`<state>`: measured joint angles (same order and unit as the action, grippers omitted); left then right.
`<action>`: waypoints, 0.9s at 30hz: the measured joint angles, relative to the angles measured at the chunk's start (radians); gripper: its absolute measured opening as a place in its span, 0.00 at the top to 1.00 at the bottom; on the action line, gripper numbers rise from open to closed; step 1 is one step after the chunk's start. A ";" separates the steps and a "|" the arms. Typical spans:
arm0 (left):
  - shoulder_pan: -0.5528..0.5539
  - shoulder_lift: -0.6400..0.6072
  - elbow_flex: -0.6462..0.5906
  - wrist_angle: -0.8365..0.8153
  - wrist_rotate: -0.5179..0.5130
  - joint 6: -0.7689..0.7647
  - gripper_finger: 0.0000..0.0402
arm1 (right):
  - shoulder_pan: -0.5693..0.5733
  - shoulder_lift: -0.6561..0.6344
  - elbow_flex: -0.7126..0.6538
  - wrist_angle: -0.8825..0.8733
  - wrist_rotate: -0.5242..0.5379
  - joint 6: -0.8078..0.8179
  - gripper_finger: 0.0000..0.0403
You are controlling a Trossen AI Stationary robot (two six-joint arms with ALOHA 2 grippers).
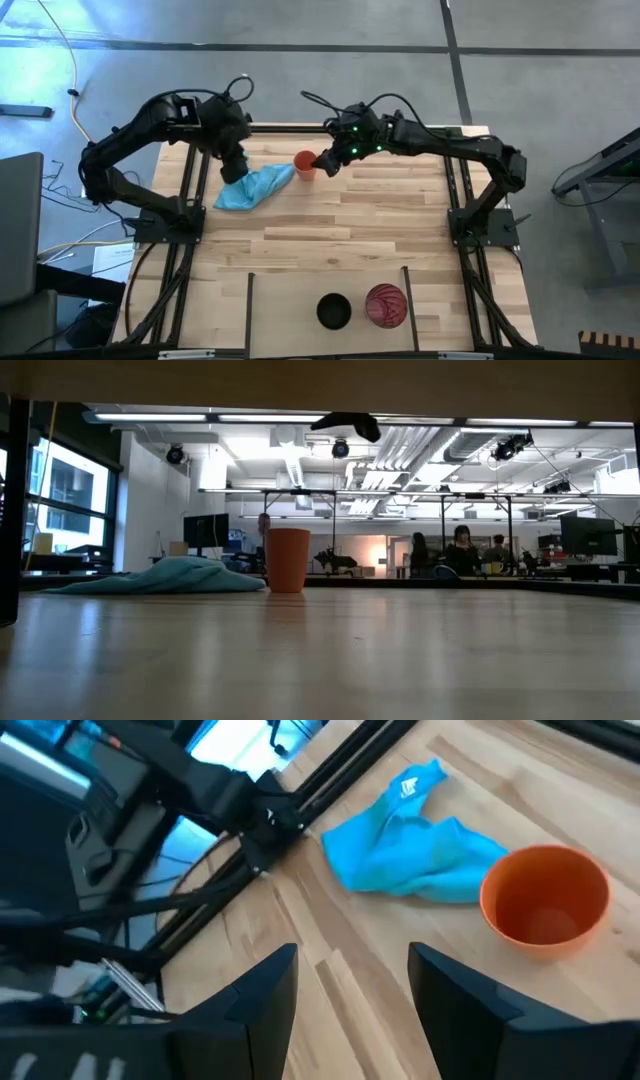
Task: Stack small to large cups/mugs on shelf
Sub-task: Put the orange cup on the shelf
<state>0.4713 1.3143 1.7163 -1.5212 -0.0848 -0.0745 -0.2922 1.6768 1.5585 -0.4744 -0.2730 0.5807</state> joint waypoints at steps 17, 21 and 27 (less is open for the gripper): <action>0.000 -0.151 -0.168 0.120 0.139 -0.038 0.71 | 0.058 0.122 0.000 -0.013 0.122 -0.207 0.54; 0.000 -0.168 -0.168 0.130 0.145 -0.039 0.71 | 0.076 0.156 0.000 -0.006 0.192 -0.264 0.54; 0.000 -0.179 -0.168 0.135 0.154 -0.039 0.71 | 0.089 0.194 0.000 -0.006 0.291 -0.368 0.54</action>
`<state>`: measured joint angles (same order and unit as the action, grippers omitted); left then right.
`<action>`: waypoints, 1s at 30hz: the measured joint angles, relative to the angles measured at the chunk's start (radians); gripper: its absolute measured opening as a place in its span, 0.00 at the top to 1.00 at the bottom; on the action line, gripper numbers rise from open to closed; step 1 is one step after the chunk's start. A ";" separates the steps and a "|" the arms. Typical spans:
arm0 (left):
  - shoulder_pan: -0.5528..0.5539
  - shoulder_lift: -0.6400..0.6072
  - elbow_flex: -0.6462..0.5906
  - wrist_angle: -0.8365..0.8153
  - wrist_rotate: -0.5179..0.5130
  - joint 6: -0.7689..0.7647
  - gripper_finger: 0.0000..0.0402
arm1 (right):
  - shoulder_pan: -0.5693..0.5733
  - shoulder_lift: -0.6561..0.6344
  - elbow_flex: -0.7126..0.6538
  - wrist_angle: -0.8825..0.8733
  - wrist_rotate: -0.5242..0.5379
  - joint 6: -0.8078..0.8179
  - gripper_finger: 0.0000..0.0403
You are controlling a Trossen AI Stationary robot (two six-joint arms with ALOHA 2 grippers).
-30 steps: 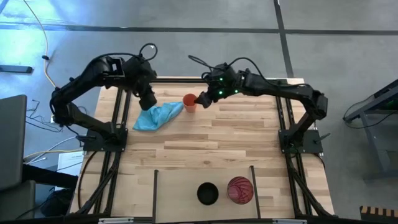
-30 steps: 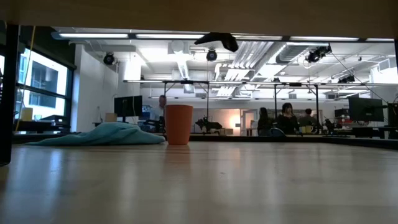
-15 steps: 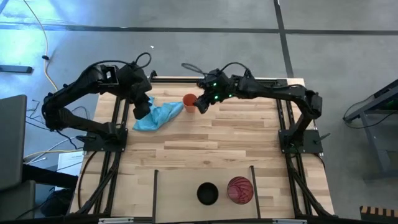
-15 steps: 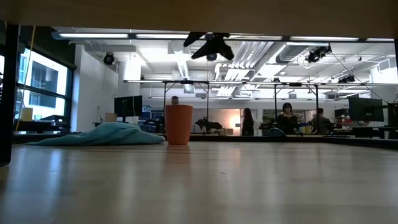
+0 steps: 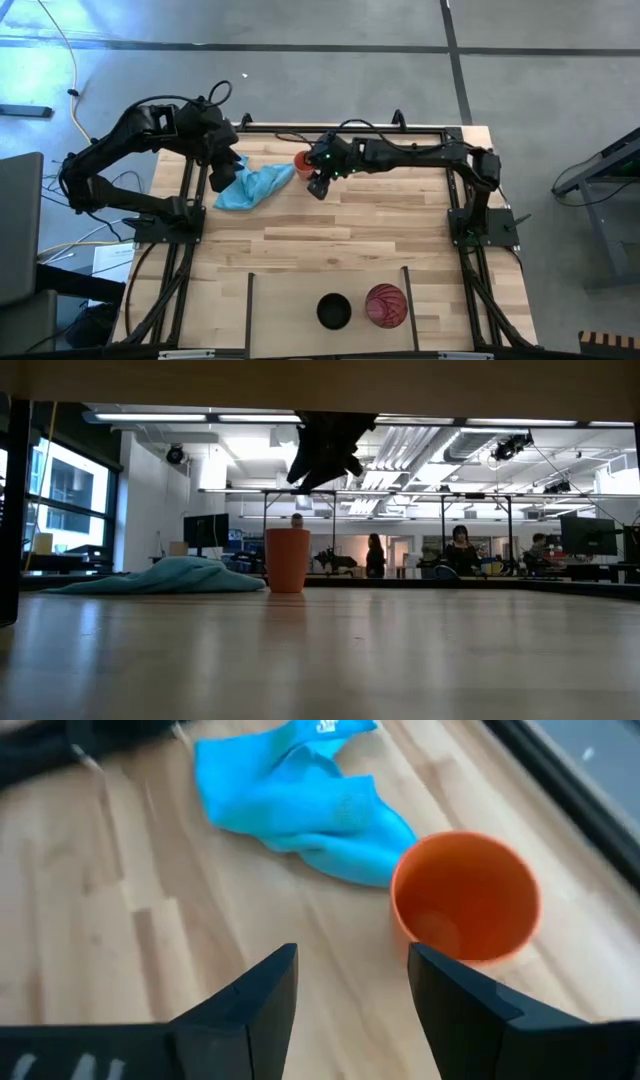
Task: Stack small to large cups/mugs on shelf
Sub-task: Put the orange cup on the shelf
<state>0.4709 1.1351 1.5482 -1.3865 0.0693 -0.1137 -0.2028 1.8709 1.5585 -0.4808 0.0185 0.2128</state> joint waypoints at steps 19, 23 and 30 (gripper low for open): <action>0.000 -0.045 0.000 0.000 0.029 -0.005 0.71 | 0.039 0.087 0.000 0.046 0.161 -0.292 0.54; 0.000 -0.069 0.000 0.002 0.029 -0.004 0.71 | 0.039 0.117 0.000 0.079 0.184 -0.299 0.54; 0.000 -0.093 0.001 0.002 0.033 -0.015 0.71 | 0.009 0.151 0.028 0.090 0.195 -0.300 0.54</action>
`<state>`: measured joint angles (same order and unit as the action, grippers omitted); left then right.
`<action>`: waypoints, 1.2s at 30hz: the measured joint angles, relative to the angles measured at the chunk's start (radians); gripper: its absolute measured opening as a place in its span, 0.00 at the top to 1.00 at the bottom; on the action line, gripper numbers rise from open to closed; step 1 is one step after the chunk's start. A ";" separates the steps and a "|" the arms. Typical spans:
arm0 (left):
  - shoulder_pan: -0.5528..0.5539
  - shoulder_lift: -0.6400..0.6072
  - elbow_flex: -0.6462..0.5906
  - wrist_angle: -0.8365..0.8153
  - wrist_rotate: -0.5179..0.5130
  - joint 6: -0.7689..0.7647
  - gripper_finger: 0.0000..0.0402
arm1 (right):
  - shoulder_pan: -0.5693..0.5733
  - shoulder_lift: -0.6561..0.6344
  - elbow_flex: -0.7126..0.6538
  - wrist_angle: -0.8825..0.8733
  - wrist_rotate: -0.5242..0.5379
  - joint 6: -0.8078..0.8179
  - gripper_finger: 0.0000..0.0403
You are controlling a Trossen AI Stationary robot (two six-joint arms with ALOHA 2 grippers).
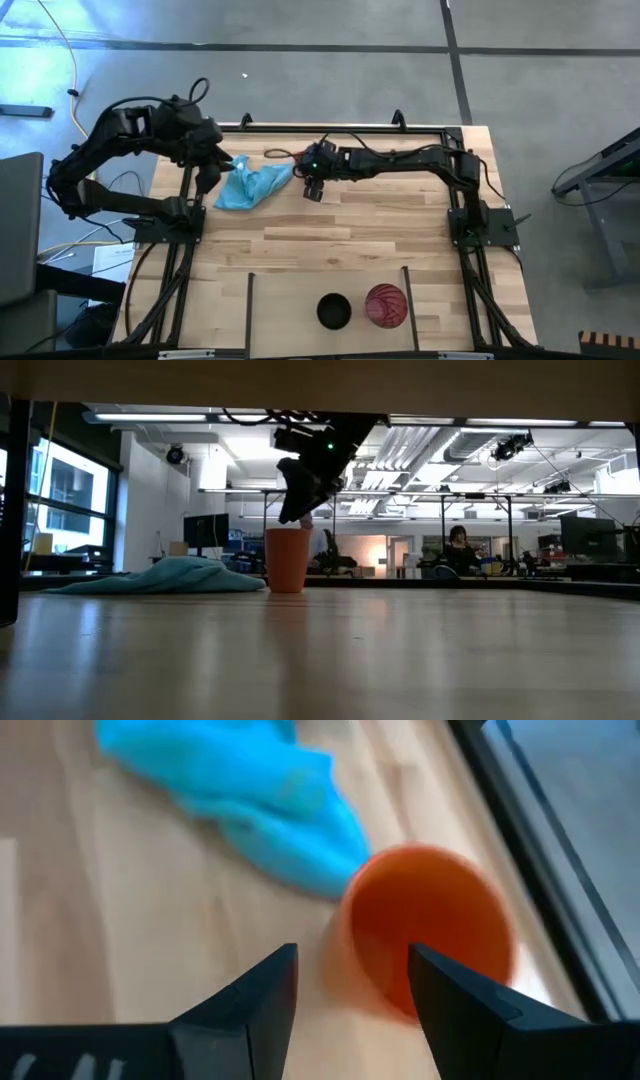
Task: Stack small to large cups/mugs on shelf
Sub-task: Put the orange cup on the shelf
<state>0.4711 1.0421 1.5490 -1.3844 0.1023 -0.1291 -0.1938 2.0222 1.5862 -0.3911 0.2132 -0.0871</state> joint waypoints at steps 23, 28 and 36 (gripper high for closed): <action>-0.001 -0.007 0.000 -0.001 0.022 -0.010 0.71 | -0.016 0.219 0.368 -0.365 -0.099 -0.036 0.60; 0.000 -0.007 0.000 -0.001 0.022 -0.010 0.71 | -0.015 0.214 0.418 -0.440 -0.135 -0.037 0.70; 0.000 -0.007 0.000 -0.001 0.022 -0.010 0.71 | -0.015 0.213 0.422 -0.519 -0.187 0.000 0.68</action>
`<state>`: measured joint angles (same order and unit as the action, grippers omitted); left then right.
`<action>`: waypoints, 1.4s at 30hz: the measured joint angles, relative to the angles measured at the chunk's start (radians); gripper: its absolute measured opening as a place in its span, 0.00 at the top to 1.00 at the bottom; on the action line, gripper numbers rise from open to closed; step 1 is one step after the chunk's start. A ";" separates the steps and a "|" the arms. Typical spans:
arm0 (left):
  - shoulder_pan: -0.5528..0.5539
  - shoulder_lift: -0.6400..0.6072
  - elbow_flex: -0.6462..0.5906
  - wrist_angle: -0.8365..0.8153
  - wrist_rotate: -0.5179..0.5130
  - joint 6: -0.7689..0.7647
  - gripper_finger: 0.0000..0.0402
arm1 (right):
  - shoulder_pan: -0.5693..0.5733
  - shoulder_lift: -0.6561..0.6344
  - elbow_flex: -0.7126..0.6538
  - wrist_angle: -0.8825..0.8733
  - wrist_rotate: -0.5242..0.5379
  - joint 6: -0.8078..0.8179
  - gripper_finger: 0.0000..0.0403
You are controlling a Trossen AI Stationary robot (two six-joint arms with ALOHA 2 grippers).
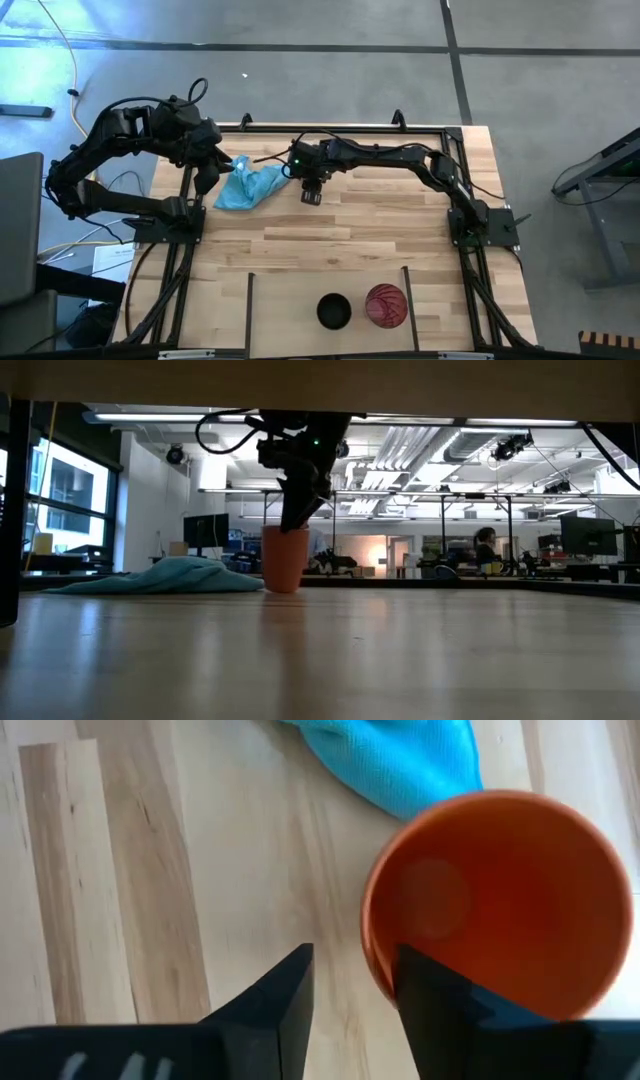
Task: Stack small to large cups/mugs on shelf
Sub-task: Put the orange cup on the shelf
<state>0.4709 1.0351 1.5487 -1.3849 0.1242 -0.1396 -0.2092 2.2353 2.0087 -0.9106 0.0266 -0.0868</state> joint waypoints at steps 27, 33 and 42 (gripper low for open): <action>0.000 0.000 0.000 0.000 0.000 -0.001 0.71 | -0.026 0.000 0.000 0.025 0.060 -0.011 0.71; 0.000 0.000 0.000 0.000 0.000 -0.001 0.71 | -0.027 0.000 0.000 0.025 0.059 -0.017 0.79; 0.000 0.000 0.000 0.001 0.000 -0.001 0.71 | -0.027 0.000 0.000 0.016 0.014 -0.018 0.92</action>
<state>0.4709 1.0351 1.5486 -1.3838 0.1242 -0.1406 -0.2359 2.2353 2.0083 -0.8943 0.0408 -0.1051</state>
